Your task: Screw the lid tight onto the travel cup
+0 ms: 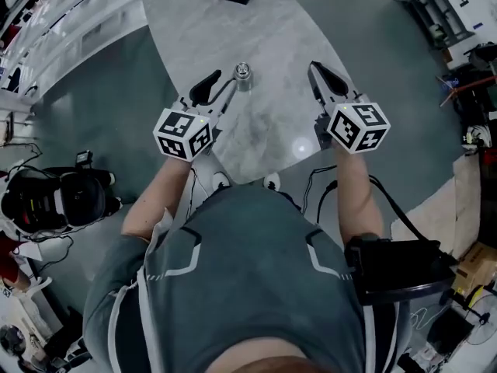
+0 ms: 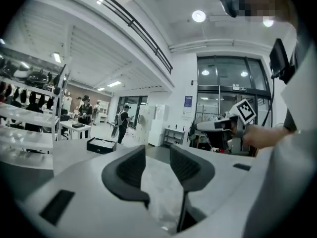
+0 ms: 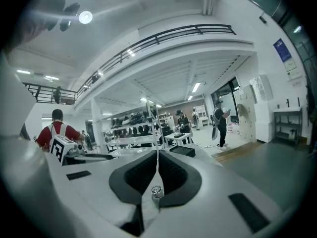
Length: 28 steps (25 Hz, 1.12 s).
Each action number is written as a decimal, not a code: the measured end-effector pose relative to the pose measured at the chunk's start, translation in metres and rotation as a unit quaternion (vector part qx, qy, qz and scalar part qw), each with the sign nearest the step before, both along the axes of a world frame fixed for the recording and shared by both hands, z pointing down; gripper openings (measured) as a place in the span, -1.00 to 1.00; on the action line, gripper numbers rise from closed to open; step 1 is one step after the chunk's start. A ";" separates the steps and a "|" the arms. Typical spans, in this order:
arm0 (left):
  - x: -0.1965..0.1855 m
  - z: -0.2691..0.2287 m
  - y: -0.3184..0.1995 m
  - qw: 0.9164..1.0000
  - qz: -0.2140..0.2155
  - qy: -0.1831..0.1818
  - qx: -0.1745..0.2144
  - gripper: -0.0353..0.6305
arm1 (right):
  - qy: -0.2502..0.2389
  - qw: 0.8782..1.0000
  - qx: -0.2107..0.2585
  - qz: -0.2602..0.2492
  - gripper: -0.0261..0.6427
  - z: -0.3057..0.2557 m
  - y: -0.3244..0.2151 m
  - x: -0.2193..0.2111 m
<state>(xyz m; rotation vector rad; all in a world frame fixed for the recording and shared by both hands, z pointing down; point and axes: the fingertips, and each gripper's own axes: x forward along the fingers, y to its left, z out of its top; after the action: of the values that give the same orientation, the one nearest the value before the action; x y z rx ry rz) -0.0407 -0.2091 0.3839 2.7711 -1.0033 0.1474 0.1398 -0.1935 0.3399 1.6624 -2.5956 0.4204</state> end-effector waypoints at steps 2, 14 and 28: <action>-0.014 -0.013 -0.003 1.000 -0.014 -0.002 0.006 -0.55 | -0.002 1.000 0.012 -0.001 -0.82 -0.011 0.003 -0.006; -0.057 -0.094 -0.006 0.999 -0.022 0.037 0.001 -0.87 | 0.000 0.998 0.032 -0.060 -0.83 -0.058 0.014 -0.041; -0.038 -0.087 -0.009 0.996 -0.071 -0.007 -0.055 -0.87 | -0.005 0.998 0.022 -0.050 -0.84 -0.064 0.022 -0.025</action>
<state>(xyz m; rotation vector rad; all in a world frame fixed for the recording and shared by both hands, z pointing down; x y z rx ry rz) -0.0786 -0.2177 0.2966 2.5933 -1.1559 0.1959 0.1145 -0.1717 0.2764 1.5367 -2.7001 0.3698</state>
